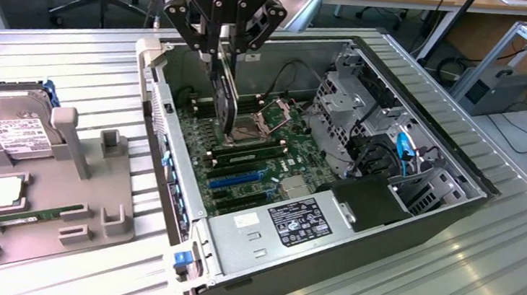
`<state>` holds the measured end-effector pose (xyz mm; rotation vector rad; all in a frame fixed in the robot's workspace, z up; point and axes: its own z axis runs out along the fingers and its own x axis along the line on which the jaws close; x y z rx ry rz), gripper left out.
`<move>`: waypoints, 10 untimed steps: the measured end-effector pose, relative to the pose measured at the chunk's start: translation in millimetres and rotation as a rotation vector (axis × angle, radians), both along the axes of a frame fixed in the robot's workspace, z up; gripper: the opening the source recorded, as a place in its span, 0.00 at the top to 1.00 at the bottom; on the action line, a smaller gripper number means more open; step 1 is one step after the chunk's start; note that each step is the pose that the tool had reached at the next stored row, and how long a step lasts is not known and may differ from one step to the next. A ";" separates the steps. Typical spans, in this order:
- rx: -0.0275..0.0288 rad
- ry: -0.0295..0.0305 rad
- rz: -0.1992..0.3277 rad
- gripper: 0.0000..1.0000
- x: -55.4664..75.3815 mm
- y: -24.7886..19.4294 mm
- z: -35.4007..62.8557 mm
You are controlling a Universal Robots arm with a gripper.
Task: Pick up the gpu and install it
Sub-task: 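Pick up the gpu and move the gpu toward the slot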
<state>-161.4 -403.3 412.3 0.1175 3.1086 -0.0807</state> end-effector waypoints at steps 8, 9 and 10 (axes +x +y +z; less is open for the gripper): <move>0.0000 0.0000 0.000 0.73 3.0 0.0 -2.4; 0.0000 0.0000 0.000 0.73 3.5 0.0 -2.7; 0.0000 0.0000 0.000 0.73 4.1 0.0 -3.1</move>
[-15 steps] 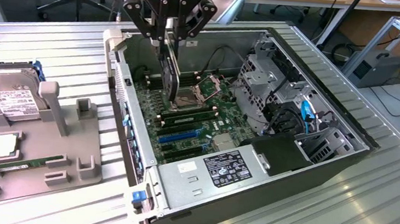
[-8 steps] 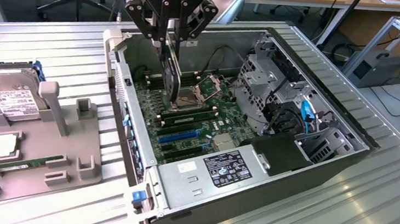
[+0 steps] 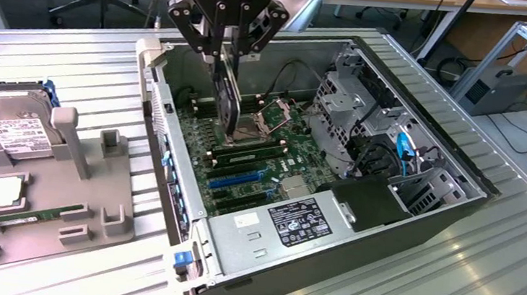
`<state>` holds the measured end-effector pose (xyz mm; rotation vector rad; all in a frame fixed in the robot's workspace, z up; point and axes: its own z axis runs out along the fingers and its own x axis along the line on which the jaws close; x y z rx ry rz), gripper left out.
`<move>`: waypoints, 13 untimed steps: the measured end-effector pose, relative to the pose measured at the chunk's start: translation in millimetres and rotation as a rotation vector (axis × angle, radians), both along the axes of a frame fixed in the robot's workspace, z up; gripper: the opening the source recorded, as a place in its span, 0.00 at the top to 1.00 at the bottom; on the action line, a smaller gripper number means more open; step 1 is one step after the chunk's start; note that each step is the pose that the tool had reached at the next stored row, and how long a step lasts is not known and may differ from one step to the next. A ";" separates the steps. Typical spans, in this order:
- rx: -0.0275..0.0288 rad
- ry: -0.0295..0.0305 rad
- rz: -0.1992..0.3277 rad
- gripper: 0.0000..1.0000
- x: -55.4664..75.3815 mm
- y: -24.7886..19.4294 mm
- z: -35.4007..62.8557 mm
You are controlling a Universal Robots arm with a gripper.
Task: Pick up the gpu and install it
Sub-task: 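Pick up the gpu and move the gpu toward the slot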
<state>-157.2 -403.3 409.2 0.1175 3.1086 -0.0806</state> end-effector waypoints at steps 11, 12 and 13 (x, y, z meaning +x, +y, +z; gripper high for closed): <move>0.0000 0.0000 0.000 0.73 9.0 0.0 -3.4; 0.0000 0.0000 0.000 0.73 9.6 0.0 -3.6; 0.0001 -0.0001 0.000 0.73 10.5 0.0 -3.9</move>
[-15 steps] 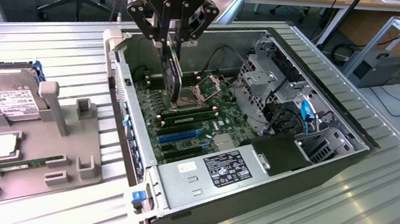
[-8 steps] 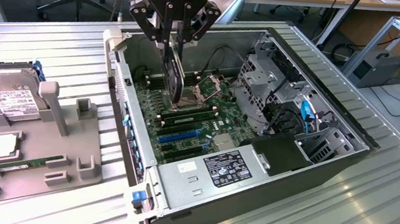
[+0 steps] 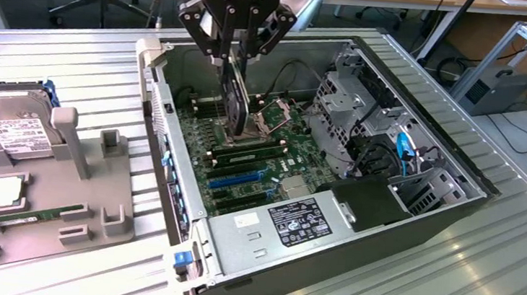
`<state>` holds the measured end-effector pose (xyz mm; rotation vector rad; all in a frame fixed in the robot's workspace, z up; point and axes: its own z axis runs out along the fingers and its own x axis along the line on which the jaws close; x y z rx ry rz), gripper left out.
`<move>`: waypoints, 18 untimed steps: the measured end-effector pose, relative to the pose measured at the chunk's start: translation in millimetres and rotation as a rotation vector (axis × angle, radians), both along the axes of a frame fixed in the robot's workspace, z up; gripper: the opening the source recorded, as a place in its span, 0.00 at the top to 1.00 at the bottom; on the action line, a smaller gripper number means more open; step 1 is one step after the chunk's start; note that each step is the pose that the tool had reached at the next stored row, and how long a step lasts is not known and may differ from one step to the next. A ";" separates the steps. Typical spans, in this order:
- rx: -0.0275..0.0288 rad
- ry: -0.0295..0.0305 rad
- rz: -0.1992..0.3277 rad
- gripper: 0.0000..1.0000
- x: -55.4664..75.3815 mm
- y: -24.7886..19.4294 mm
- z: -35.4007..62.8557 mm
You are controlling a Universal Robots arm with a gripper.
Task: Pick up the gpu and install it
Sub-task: 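Pick up the gpu and move the gpu toward the slot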
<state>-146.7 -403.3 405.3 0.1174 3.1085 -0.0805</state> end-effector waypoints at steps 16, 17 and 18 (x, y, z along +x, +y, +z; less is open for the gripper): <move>-0.0001 0.0001 0.000 0.73 11.8 0.0 -3.6; -0.0001 0.0001 0.000 0.73 12.3 0.0 -3.8; -0.0001 0.0001 0.000 0.73 12.8 0.0 -4.0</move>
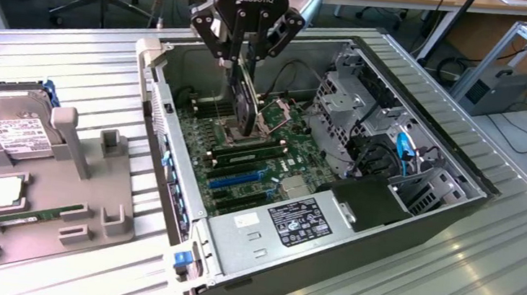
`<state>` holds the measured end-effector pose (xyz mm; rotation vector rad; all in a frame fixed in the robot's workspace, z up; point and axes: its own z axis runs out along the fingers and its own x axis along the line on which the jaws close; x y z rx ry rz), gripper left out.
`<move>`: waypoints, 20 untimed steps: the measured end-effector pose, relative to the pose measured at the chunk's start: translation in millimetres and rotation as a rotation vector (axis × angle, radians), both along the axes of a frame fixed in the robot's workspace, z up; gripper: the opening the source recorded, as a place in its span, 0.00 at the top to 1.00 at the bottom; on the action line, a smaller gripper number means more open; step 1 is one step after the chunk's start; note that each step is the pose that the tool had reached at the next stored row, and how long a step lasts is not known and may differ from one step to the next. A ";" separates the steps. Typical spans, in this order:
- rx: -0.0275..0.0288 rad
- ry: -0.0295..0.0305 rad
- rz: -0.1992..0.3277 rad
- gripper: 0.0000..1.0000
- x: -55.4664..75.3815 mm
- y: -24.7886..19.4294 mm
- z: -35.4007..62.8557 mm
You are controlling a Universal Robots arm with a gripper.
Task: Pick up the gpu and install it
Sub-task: 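Pick up the gpu and move the gpu toward the slot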
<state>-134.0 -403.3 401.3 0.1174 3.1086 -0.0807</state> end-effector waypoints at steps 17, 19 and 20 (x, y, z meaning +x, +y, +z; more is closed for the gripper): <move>0.0000 0.0000 0.000 0.73 8.6 0.0 -3.3; 0.0000 0.0000 0.000 0.73 9.5 0.0 -3.6; 0.0000 0.0000 0.000 0.73 9.9 0.0 -3.8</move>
